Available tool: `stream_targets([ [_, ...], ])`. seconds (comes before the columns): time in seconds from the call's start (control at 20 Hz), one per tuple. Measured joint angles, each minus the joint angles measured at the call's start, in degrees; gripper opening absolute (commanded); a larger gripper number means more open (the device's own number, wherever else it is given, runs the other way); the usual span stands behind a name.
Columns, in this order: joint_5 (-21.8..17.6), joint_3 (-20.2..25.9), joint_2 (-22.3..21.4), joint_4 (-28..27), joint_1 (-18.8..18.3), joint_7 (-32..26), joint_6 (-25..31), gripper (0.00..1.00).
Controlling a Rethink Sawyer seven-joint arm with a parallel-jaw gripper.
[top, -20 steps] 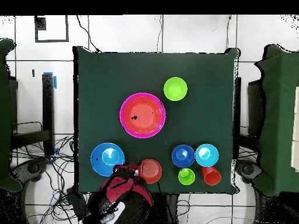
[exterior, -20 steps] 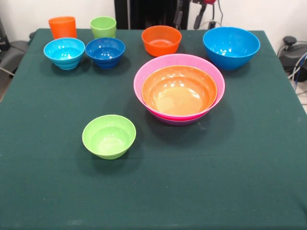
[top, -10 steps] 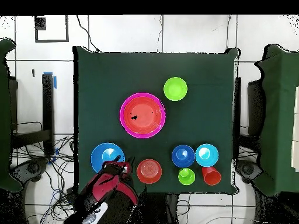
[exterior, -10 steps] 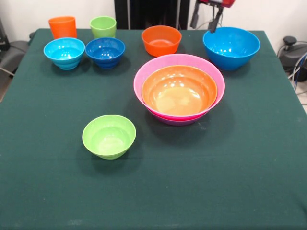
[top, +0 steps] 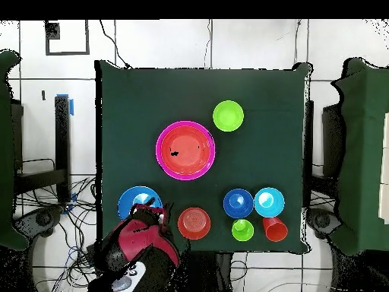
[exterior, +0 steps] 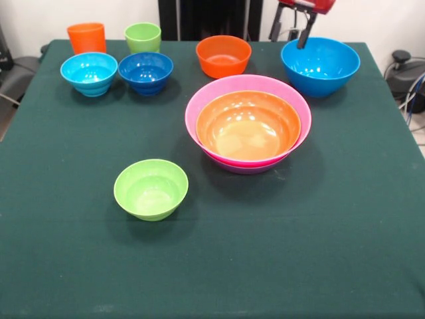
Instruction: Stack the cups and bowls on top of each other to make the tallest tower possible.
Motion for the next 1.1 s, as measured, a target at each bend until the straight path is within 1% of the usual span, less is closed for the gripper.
stream_targets([
  [0.1, 2.17, 0.76, -0.11, 0.62, -1.17, 0.61, -0.01, 1.0],
  [0.15, 5.08, 2.09, -0.35, 1.73, -3.04, 1.73, 0.0, 1.0],
  [0.3, 7.84, 3.69, -0.67, 3.09, -5.28, 3.25, 0.0, 1.0],
  [0.35, 9.42, 4.81, -0.94, 4.12, -6.91, 4.43, 0.0, 1.0],
  [0.4, 10.2, 5.33, -1.08, 4.68, -7.72, 5.07, -0.01, 1.0],
  [0.55, 11.66, 5.94, -1.27, 6.07, -8.92, 6.49, 0.0, 1.0],
  [0.7, 12.21, 5.94, -1.31, 6.92, -8.76, 6.81, 0.24, 1.0],
  [1.0, 12.34, 5.84, -1.82, 7.36, -7.95, 6.81, 1.89, 1.0],
  [1.1, 11.67, 5.75, -2.14, 7.35, -7.84, 6.81, 2.02, 1.0],
])
